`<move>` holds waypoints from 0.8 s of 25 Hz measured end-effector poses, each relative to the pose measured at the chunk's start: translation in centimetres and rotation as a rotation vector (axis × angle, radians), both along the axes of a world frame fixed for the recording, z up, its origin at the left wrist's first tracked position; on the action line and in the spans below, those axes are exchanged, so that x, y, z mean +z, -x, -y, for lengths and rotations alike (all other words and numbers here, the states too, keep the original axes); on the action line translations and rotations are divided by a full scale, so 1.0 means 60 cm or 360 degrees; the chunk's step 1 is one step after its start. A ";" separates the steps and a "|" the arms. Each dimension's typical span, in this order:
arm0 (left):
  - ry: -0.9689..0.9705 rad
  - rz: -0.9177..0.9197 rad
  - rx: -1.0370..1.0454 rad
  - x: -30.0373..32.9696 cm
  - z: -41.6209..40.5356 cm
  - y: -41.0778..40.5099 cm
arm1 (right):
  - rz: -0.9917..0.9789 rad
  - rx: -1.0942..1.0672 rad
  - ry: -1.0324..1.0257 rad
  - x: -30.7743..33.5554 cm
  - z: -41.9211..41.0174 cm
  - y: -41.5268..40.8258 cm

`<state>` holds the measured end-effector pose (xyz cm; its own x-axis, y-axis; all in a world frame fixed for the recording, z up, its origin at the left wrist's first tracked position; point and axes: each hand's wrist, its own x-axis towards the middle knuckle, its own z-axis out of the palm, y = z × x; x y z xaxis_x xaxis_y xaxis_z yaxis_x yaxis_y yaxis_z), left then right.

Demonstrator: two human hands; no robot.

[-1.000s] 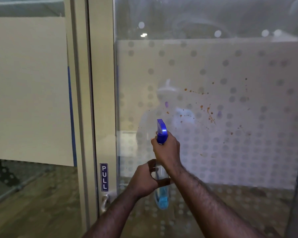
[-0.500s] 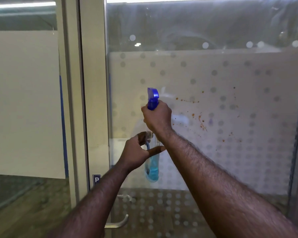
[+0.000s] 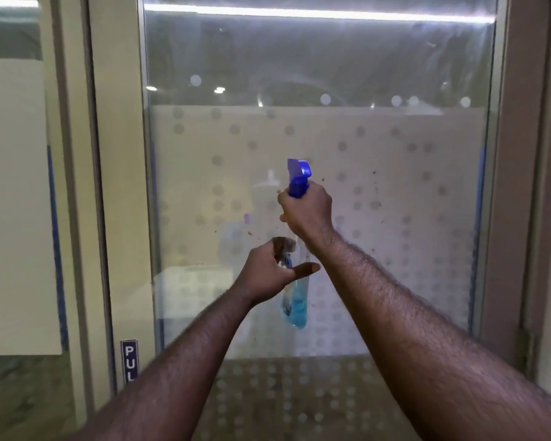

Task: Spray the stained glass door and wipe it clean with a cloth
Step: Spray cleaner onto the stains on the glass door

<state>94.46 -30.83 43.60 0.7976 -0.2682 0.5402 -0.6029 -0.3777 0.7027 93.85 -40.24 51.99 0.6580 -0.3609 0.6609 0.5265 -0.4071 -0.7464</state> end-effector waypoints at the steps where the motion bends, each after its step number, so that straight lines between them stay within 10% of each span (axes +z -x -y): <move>1: -0.0008 0.0002 -0.0021 0.003 0.021 0.001 | 0.0004 -0.0018 0.0006 0.002 0.019 0.004; 20: -0.0195 0.0006 -0.0398 -0.035 0.323 0.007 | -0.0008 -0.0429 -0.0173 -0.047 0.326 0.065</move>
<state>94.02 -50.22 41.53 0.6962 -0.5202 0.4947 -0.6909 -0.2985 0.6584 89.97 -59.79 49.18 0.5318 -0.5918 0.6058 0.4063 -0.4494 -0.7956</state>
